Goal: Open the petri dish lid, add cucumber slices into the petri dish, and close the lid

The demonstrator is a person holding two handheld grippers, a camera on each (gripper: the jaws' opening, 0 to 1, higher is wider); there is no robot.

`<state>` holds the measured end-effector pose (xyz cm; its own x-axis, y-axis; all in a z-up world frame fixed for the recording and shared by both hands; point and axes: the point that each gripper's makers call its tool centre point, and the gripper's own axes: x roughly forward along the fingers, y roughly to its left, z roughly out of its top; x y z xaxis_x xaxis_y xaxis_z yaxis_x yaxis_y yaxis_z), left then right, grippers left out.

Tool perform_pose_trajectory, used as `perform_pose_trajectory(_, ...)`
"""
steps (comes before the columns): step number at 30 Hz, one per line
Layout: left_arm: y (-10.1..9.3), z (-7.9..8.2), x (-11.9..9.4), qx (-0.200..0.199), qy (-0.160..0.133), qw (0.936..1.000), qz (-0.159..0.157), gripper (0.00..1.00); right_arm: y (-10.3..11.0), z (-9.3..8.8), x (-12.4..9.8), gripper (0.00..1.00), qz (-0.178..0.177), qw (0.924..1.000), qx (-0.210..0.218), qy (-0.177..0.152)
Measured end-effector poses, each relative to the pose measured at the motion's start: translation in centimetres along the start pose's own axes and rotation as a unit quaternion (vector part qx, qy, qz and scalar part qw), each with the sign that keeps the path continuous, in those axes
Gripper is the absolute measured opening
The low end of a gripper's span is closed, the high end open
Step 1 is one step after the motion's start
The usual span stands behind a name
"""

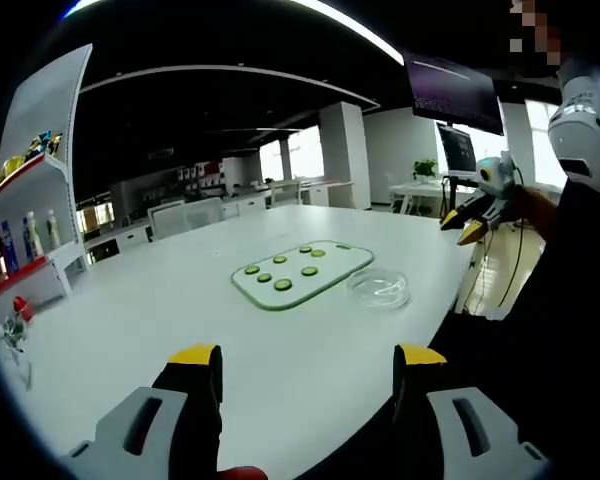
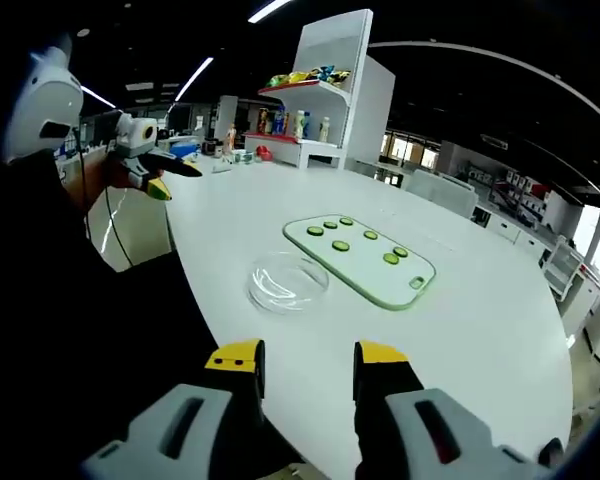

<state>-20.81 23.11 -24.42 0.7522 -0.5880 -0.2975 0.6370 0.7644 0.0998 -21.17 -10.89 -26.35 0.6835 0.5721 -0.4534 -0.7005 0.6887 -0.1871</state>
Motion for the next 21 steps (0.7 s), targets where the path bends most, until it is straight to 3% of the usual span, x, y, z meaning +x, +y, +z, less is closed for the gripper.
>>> perform_pose_trajectory(21,0.06,-0.32,-0.01,-0.003,0.002,1.0,-0.001,0.69,0.3,-0.12,0.19,0.36,0.002,1.0,0.001,0.006)
